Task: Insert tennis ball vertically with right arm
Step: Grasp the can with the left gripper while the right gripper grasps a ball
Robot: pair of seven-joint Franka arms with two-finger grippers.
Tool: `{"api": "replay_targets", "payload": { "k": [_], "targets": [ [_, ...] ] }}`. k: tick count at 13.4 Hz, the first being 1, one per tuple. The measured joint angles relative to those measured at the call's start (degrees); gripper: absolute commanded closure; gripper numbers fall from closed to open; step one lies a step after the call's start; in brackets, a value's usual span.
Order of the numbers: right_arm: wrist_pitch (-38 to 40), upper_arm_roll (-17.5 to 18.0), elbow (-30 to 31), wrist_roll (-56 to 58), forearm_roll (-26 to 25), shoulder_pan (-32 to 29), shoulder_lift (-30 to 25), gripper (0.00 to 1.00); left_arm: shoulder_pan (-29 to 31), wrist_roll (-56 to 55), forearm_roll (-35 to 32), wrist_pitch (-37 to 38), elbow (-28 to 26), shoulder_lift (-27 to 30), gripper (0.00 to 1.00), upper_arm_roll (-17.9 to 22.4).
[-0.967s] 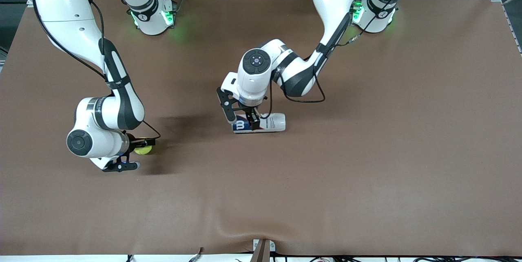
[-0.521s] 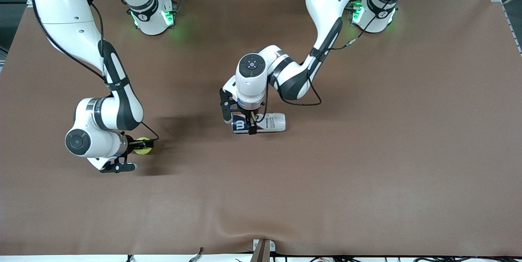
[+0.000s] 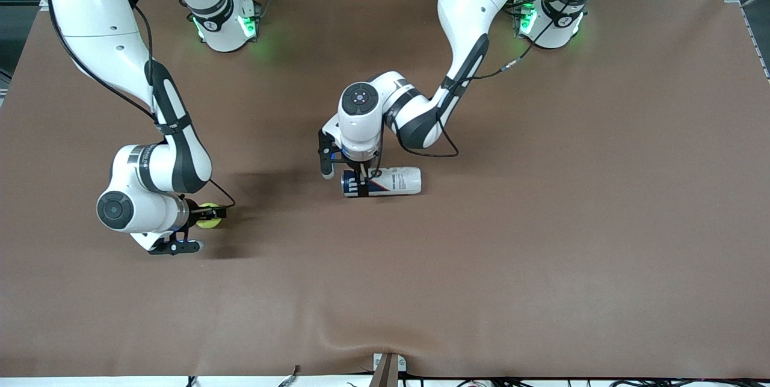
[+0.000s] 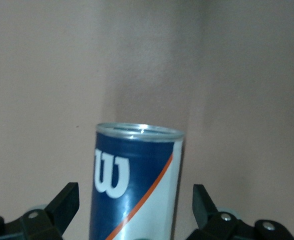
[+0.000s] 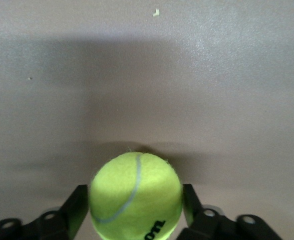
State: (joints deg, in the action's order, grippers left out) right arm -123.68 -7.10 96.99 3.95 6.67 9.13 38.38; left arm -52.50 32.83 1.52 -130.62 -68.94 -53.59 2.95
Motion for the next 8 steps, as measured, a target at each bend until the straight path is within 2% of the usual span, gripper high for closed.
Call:
{"api": "replay_targets", "payload": {
  "k": [4,6,8],
  "targets": [
    [0.00,0.01,-0.09,0.00,0.01,0.05,-0.07,0.47,-0.30,0.20,-0.01,-0.23,0.14,-1.02,0.00,0.39],
    [-0.07,0.01,-0.11,0.01,0.01,0.06,-0.07,0.61,-0.43,0.74,-0.04,-0.78,0.35,-1.77,0.00,0.64],
    [-0.51,0.01,-0.29,0.01,0.02,0.05,-0.06,0.63,-0.70,1.65,-0.04,-1.55,0.65,-2.44,0.00,1.14]
  ]
}}
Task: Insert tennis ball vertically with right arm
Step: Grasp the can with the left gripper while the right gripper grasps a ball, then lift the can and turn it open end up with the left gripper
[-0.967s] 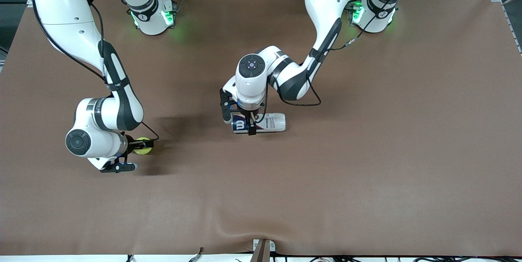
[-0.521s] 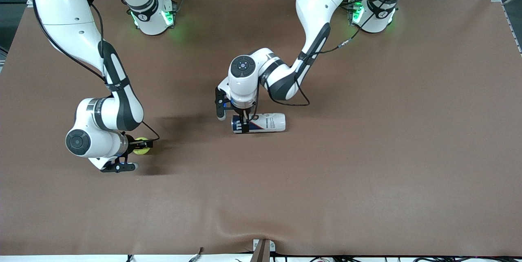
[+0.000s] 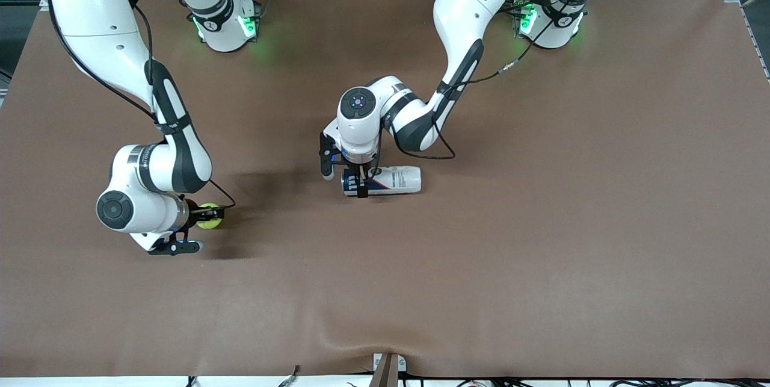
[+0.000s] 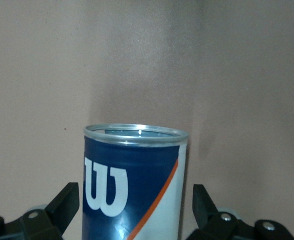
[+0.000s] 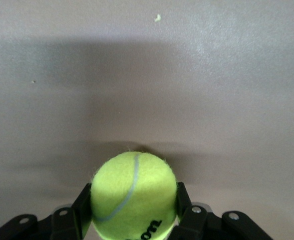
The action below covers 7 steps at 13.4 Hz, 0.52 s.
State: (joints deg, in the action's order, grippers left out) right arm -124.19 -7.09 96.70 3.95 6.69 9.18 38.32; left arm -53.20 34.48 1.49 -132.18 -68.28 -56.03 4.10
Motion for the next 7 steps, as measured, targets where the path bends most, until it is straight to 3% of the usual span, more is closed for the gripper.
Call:
{"api": "replay_targets", "payload": {
  "k": [7],
  "targets": [
    [-0.65,-0.15,-4.90,2.62,0.03,-1.23,-0.88,0.64,-0.18,0.37,0.00,-2.98,0.35,-2.28,0.00,0.60]
  ]
}}
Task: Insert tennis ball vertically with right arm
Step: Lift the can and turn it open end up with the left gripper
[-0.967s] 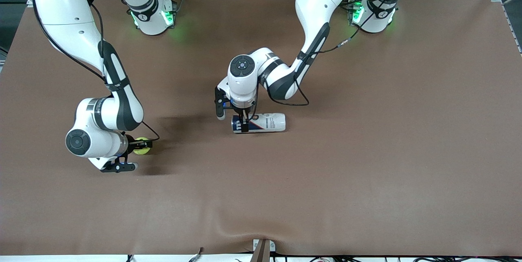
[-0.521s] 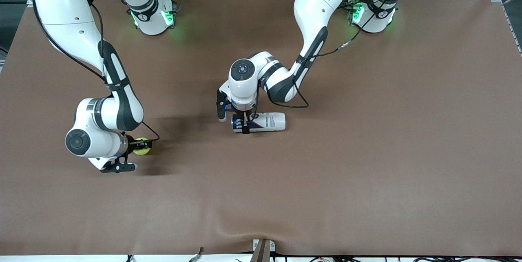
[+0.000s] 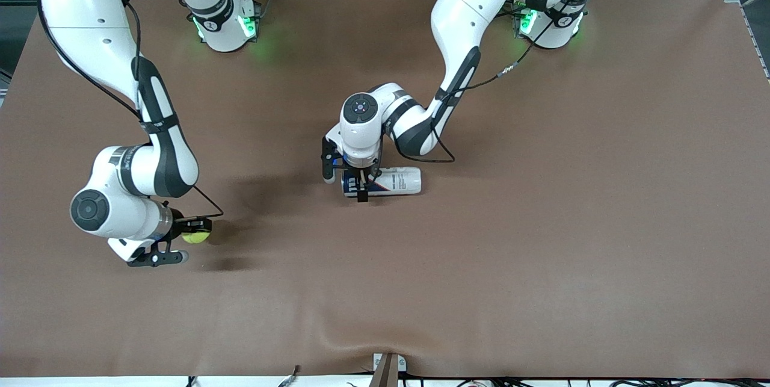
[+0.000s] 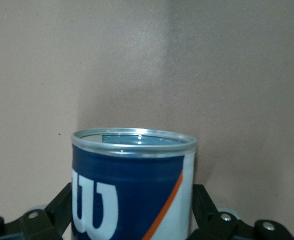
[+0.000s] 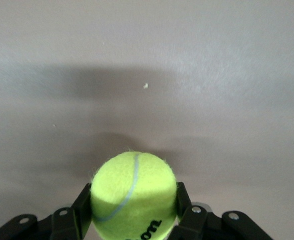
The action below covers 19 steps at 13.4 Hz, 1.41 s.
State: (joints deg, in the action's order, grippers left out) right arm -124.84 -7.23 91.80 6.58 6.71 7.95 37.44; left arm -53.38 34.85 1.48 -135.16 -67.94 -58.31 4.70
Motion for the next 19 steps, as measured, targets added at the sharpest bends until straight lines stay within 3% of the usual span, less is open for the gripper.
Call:
{"api": "replay_targets", "payload": {
  "k": [2,10,14,19],
  "targets": [
    [-0.01,0.00,-0.73,0.39,0.01,-0.11,-0.90,0.64,0.00,0.25,0.00,-0.38,0.12,-0.05,0.10,0.41],
    [0.04,0.04,-4.31,4.51,3.99,-0.48,-3.04,0.65,-0.01,1.06,0.00,-0.74,0.25,-0.39,0.11,0.54],
    [0.34,0.74,-6.67,5.02,4.41,-0.44,-3.51,0.67,-0.03,1.07,0.00,-0.76,0.29,-0.60,0.22,0.55],
    [5.04,1.20,-10.00,5.03,6.59,-0.41,-4.21,0.69,-0.03,0.91,0.00,-0.76,0.33,-0.60,0.26,0.56]
  ]
}}
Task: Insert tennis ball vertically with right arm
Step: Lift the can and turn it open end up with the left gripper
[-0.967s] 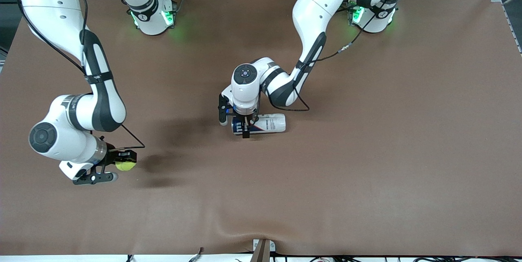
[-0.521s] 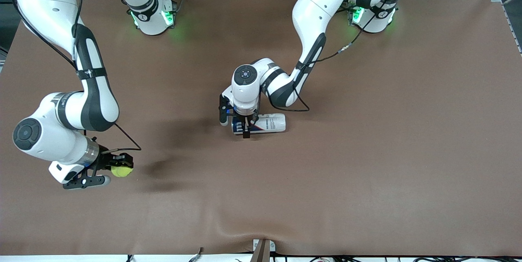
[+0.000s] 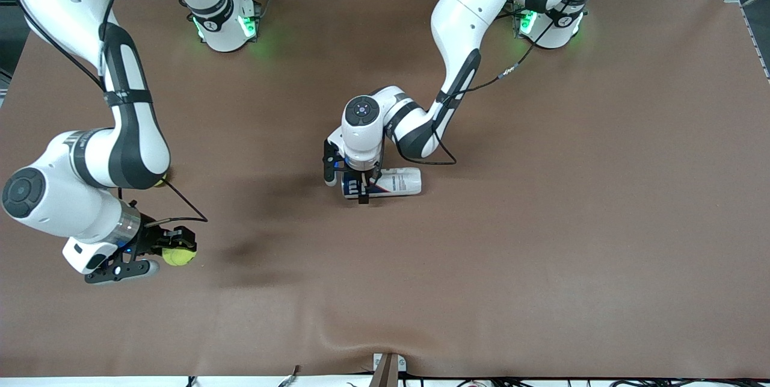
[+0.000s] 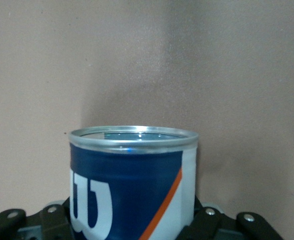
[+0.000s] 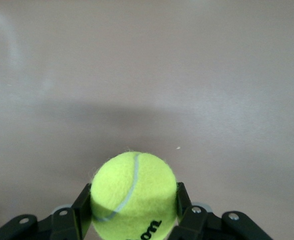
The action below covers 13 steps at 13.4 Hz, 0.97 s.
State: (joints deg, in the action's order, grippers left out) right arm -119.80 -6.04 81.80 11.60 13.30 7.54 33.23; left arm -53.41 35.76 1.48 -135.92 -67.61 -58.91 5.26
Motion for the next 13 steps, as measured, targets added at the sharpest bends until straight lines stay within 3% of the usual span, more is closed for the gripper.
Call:
{"api": "replay_targets", "payload": {
  "k": [8,13],
  "targets": [
    [7.54,0.29,-5.00,-2.69,3.25,0.31,-0.03,0.76,-0.59,-6.52,0.00,-0.70,1.58,0.61,0.28,0.04],
    [9.79,0.59,-7.00,-3.43,3.30,1.07,-0.03,0.79,-1.09,-11.95,0.00,-2.31,2.56,4.90,0.28,0.77]
  ]
}}
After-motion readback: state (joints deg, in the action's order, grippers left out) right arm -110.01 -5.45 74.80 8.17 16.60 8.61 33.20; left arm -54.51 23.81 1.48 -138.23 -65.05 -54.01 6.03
